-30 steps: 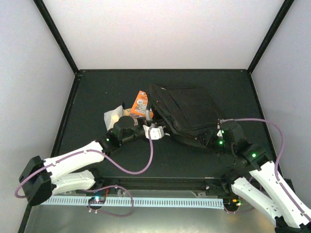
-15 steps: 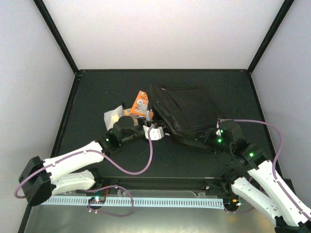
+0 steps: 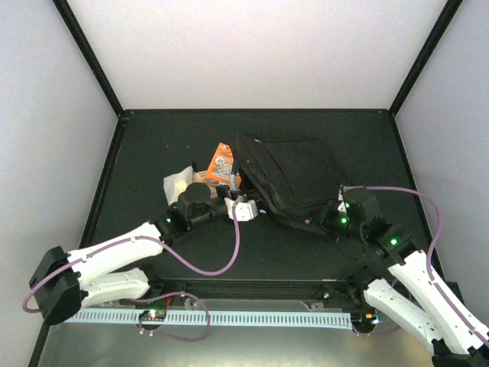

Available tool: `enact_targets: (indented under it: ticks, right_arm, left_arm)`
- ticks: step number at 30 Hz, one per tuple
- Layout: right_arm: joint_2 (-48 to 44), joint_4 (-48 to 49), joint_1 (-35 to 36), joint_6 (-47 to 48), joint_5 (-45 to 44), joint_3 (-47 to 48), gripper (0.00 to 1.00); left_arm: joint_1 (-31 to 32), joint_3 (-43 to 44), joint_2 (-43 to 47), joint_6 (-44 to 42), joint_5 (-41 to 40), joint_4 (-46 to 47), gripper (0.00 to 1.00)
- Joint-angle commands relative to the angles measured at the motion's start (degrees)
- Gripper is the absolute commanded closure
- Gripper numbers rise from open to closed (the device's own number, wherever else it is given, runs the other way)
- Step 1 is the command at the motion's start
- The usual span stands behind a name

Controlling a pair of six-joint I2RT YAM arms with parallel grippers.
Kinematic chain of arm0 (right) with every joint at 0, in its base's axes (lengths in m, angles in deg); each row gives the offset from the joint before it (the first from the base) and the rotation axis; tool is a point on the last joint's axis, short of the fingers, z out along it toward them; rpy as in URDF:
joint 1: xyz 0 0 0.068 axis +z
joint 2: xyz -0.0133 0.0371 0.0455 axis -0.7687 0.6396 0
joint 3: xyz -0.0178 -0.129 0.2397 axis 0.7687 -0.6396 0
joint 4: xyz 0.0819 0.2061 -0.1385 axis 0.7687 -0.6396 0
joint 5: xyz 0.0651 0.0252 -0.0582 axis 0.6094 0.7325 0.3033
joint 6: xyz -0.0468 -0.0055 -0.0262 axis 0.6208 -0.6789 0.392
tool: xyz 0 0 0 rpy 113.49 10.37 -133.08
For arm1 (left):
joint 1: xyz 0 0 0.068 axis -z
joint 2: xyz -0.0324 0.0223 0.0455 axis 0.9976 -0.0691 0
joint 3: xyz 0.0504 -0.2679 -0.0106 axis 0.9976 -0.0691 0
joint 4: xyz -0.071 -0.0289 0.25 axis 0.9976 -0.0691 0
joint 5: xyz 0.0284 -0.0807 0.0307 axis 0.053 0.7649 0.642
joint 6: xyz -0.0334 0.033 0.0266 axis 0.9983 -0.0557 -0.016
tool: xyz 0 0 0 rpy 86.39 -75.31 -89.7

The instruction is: Pack the student bag

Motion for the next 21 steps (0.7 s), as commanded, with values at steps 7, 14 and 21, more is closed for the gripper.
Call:
enact_targets:
  ticks: [7,14,21]
  right_arm:
    - [-1.04,5.87,-0.22,13.65,6.05,1.22,0.98]
    - [-4.4,14.99,-0.18,15.09,11.5,-0.77,0.98]
    - [-7.98,23.12,-0.17,16.65,12.66,-2.68,0.98]
  left_arm:
    - [-0.11,2.71,1.52,0.07,2.94,2.42,0.98]
    - [-0.09,3.9,0.3,1.03,2.25,1.7,0.98]
    - [-0.03,4.89,-0.78,1.66,2.76,1.35,0.99]
